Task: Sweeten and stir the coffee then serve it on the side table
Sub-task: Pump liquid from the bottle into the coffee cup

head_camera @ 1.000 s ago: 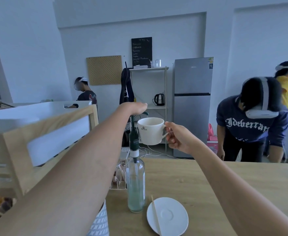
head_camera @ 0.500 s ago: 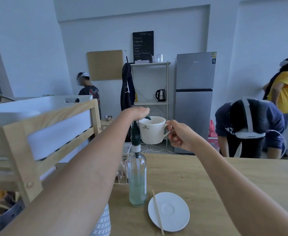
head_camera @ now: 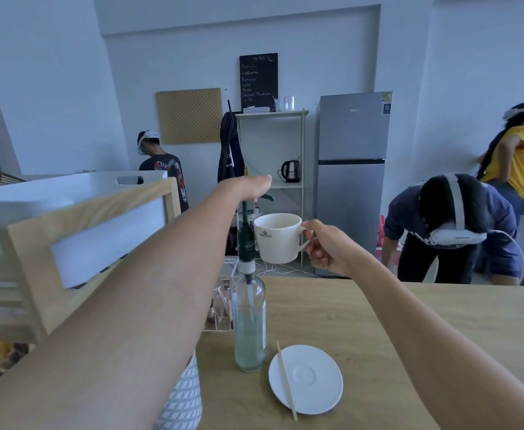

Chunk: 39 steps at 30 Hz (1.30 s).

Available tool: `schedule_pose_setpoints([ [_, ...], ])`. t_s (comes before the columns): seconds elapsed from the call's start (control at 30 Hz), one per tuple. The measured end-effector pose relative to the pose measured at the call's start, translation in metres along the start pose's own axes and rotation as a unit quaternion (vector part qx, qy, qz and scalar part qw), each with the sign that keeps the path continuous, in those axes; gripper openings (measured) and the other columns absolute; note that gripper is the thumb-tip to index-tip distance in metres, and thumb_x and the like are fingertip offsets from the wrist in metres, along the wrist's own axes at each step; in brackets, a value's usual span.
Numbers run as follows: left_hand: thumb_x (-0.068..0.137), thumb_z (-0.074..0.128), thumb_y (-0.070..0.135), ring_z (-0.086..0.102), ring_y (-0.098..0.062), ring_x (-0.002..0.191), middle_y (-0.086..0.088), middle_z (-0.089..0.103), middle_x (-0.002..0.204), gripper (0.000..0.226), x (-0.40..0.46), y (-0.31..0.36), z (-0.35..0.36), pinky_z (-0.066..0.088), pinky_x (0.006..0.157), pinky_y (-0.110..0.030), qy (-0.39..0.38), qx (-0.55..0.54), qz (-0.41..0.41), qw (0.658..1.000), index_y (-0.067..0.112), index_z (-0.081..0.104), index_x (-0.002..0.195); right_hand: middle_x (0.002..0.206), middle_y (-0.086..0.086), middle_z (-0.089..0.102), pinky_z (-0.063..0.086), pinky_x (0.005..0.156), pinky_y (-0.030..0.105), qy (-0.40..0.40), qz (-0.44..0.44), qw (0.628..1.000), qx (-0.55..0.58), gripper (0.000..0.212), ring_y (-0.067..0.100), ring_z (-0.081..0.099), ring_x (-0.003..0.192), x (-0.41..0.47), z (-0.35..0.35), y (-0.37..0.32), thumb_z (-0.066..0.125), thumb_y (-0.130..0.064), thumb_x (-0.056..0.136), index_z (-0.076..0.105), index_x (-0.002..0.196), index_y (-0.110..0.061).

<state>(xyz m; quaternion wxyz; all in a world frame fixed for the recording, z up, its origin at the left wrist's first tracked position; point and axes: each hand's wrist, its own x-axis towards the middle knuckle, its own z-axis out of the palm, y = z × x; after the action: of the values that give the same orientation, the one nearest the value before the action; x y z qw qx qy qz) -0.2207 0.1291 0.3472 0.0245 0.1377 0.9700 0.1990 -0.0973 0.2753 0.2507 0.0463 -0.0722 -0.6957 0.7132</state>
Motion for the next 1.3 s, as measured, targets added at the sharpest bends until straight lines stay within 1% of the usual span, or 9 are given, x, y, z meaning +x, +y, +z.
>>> schedule_pose_setpoints([
  [0.13,0.09,0.006,0.063,0.008,-0.026,0.15,-0.007,0.01,0.163,0.075,-0.016,0.002,-0.01,0.008,0.12,-0.049,-0.002,-0.036,0.037,0.999,0.025,0.01,0.154,0.06,0.004,0.034,0.02,0.038,0.017,-0.003,0.002,1.0,0.007,0.033,0.01,0.024,0.04,-0.001,-0.002,-0.003,0.043,-0.028,0.09,0.039,0.06,-0.016],
  [0.23,0.096,0.004,0.058,0.03,-0.026,0.142,-0.011,0.031,0.156,0.071,-0.026,0.003,-0.011,0.02,0.114,-0.045,0.044,-0.075,0.08,0.993,0.019,0.034,0.148,0.059,0.004,0.034,0.02,0.038,0.017,-0.001,0.002,1.0,0.011,0.032,0.01,0.024,0.04,-0.002,-0.003,-0.005,0.043,-0.027,0.09,0.039,0.06,-0.016],
  [0.33,0.098,0.005,0.057,0.044,-0.008,0.067,-0.002,0.051,0.08,0.061,-0.028,0.003,-0.008,0.036,0.068,-0.029,0.154,-0.157,0.139,0.966,0.024,0.049,0.071,0.058,0.004,0.036,0.02,0.038,0.018,0.001,0.002,1.0,0.009,0.032,0.011,0.024,0.041,-0.005,-0.005,-0.004,0.042,-0.026,0.091,0.039,0.06,-0.015],
  [0.4,0.1,0.006,0.051,0.03,-0.006,0.056,-0.001,0.041,0.071,0.056,-0.03,0.004,-0.011,0.022,0.055,-0.023,0.21,-0.211,0.15,0.943,0.024,0.04,0.065,0.057,0.004,0.036,0.019,0.039,0.018,0.004,-0.001,1.0,0.013,0.033,0.011,0.024,0.041,-0.005,-0.005,-0.002,0.042,-0.026,0.091,0.039,0.06,-0.016],
  [0.57,0.103,0.008,0.043,0.041,-0.006,0.063,0.003,0.045,0.07,0.056,-0.051,-0.008,-0.011,0.035,0.064,-0.029,0.268,-0.255,0.109,0.923,0.022,0.044,0.066,0.057,0.004,0.037,0.018,0.04,0.019,0.003,0.0,1.0,0.022,0.034,0.011,0.023,0.042,-0.009,-0.005,0.004,0.042,-0.027,0.09,0.038,0.057,-0.017],
  [0.63,0.103,0.018,0.042,0.057,-0.02,0.096,-0.01,0.059,0.11,0.052,-0.06,-0.017,-0.006,0.043,0.086,-0.037,0.285,-0.3,0.033,0.91,0.008,0.057,0.109,0.057,0.004,0.038,0.017,0.039,0.018,-0.001,-0.003,0.999,0.032,0.033,0.01,0.024,0.04,-0.014,-0.006,0.006,0.043,-0.026,0.089,0.038,0.058,-0.017],
  [0.9,0.096,0.034,0.05,0.062,-0.033,0.083,-0.023,0.06,0.099,0.061,-0.098,-0.037,0.023,0.054,0.067,-0.04,-0.03,-0.439,-0.127,0.889,-0.004,0.049,0.12,0.061,0.004,0.028,0.016,0.038,0.015,-0.014,-0.007,0.999,0.051,0.032,0.009,0.022,0.036,-0.027,-0.003,0.005,0.042,-0.027,0.089,0.036,0.059,-0.017],
  [1.0,0.094,0.034,0.051,0.062,-0.043,0.097,-0.03,0.058,0.115,0.063,-0.102,-0.034,0.031,0.055,0.085,-0.05,-0.051,-0.47,-0.137,0.87,-0.001,0.044,0.129,0.062,0.004,0.028,0.016,0.038,0.016,-0.014,-0.006,0.999,0.044,0.032,0.009,0.022,0.036,-0.035,-0.001,0.007,0.042,-0.026,0.088,0.036,0.058,-0.017],
  [1.3,0.095,0.026,0.057,0.062,-0.037,0.088,-0.022,0.059,0.106,0.068,-0.119,-0.026,0.068,0.056,0.054,-0.045,-0.087,-0.512,-0.131,0.844,-0.002,0.045,0.122,0.061,0.002,0.028,0.017,0.039,0.018,0.002,0.014,1.0,0.023,0.032,0.01,0.021,0.04,-0.052,-0.007,0.03,0.042,-0.027,0.087,0.037,0.056,-0.017],
])
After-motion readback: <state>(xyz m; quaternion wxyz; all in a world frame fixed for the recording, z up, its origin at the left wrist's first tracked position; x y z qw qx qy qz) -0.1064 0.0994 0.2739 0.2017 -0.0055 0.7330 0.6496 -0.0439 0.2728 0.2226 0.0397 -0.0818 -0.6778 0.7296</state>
